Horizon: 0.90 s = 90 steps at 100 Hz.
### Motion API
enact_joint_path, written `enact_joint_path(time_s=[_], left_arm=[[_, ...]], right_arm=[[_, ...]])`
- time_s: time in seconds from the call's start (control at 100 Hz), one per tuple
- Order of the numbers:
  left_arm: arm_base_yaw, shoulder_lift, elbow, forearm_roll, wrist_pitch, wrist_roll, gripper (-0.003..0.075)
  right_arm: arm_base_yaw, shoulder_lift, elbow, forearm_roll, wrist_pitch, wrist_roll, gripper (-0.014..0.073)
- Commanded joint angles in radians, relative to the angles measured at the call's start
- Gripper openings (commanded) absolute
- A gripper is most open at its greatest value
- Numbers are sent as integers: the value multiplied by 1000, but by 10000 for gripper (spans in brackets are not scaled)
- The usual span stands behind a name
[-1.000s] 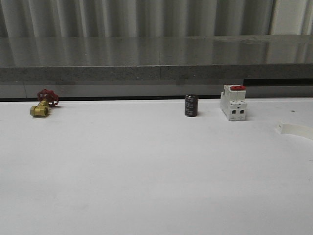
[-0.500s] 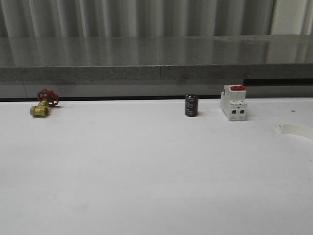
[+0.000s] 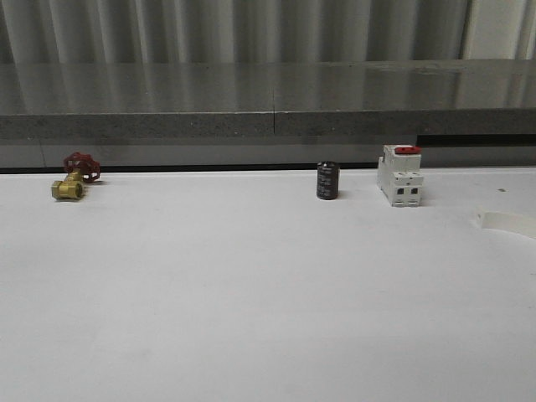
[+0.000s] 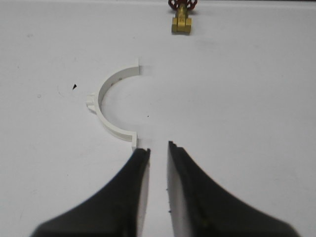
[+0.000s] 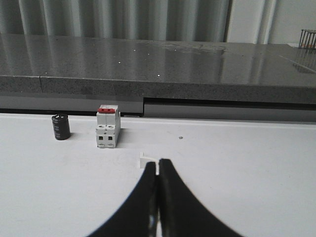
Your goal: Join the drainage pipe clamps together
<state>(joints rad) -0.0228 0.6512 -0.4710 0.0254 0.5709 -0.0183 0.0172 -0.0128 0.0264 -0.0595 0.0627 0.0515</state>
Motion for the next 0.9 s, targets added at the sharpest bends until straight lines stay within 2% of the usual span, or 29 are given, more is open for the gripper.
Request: enact_joint_path(time_s=[0.0,0.06,0.11,0.28,0.44,0.54,0.89], left_arm=[[0,113,-72,3,-74,-2,350],[2,180,-104,5,-78,-2,431],[9,239,-132,9,-76,-2,451],[92,457,-251,-12,-39,-11,440],[161,651,-389,-25,48,-11,439],[182,783,-477,-18,121,-11,440],[212,1113,-676,-15,172,-11,439]], right_arm=[[0,-17,-15,-8,-81,-5,-67],[0,-17,-15,-8,-81,-5,-67],[0,-17,-15,-8,-81,-5,-67],[0,-17,-15,-8,-81,-5,-67],[0,-17,-15,-8,-81,-5,-67],[0,-17,-15,-8,-81,-5,-67],[0,-17,-15,-8,-81,-5,-67]])
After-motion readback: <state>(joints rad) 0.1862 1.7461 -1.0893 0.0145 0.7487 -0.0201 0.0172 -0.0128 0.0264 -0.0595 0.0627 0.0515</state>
